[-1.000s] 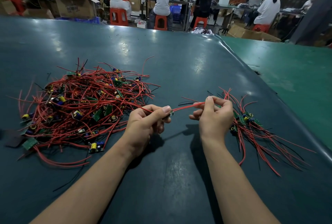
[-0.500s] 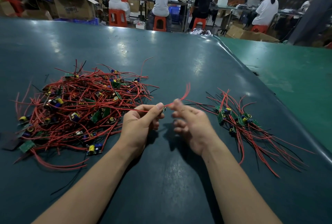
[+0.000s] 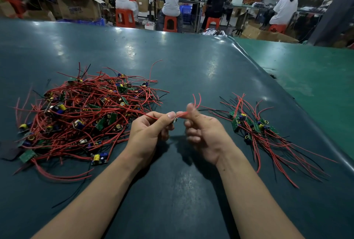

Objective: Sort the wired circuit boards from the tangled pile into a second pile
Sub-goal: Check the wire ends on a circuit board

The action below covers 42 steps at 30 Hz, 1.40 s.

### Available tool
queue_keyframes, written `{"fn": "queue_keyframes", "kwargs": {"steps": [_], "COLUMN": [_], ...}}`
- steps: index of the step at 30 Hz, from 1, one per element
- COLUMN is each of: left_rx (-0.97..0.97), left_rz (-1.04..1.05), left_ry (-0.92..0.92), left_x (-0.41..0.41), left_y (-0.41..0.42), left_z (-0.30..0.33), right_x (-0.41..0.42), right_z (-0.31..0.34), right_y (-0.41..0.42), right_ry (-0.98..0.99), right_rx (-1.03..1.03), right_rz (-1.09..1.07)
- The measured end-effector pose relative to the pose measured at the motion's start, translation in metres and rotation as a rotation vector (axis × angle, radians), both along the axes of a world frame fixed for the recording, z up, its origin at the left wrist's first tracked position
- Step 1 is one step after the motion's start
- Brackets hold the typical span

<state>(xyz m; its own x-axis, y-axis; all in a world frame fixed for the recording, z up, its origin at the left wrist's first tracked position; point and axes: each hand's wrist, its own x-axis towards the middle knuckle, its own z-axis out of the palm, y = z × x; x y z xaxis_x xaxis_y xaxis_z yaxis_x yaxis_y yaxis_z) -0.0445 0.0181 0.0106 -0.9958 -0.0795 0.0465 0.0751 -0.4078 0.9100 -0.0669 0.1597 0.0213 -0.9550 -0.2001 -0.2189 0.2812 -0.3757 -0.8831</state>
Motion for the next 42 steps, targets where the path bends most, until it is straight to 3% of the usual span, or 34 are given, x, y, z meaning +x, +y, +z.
{"fn": "queue_keyframes", "kwargs": {"steps": [3, 9, 13, 16, 19, 23, 25, 26, 28, 31, 37, 42], "left_rx": [-0.086, -0.013, 0.028, 0.041, 0.1, 0.238, 0.232, 0.219, 0.261, 0.349, 0.095, 0.054], "left_rz": [-0.029, -0.051, -0.074, -0.016, 0.095, 0.103, 0.092, 0.068, -0.002, -0.049, -0.041, -0.195], "left_ry": [0.017, 0.058, 0.068, 0.09, 0.121, 0.129, 0.077, 0.041, -0.005, 0.009, -0.021, -0.072], "left_x": [0.001, 0.004, 0.004, 0.003, 0.0, -0.002, 0.001, 0.002, 0.002, 0.002, 0.006, 0.008], "left_y": [0.0, -0.002, -0.001, -0.003, -0.007, -0.014, -0.016, -0.016, -0.015, -0.014, -0.005, -0.004], "left_z": [-0.001, 0.0, 0.0, -0.001, 0.002, 0.01, 0.013, 0.015, 0.016, 0.017, 0.013, 0.014], "right_x": [0.001, -0.016, -0.018, -0.016, -0.011, -0.005, -0.001, 0.0, 0.003, 0.014, 0.012, 0.012], "right_z": [-0.001, 0.003, -0.001, -0.003, -0.008, -0.013, -0.011, -0.01, -0.004, 0.006, 0.008, 0.008], "right_y": [-0.006, 0.019, 0.022, 0.018, 0.011, 0.0, -0.003, -0.003, -0.004, -0.011, -0.01, -0.005], "right_ry": [0.06, 0.0, 0.056, 0.117, 0.068, 0.231, 0.341, 0.404, 0.457, 0.371, 0.305, 0.238], "right_rx": [0.039, -0.119, -0.064, 0.099, 0.292, 0.965, 1.103, 1.056, 0.731, 0.261, 0.062, 0.034], "right_rz": [-0.026, -0.466, -0.62, -0.622, -0.406, -0.233, -0.287, -0.308, -0.253, -0.033, -0.058, 0.037]}}
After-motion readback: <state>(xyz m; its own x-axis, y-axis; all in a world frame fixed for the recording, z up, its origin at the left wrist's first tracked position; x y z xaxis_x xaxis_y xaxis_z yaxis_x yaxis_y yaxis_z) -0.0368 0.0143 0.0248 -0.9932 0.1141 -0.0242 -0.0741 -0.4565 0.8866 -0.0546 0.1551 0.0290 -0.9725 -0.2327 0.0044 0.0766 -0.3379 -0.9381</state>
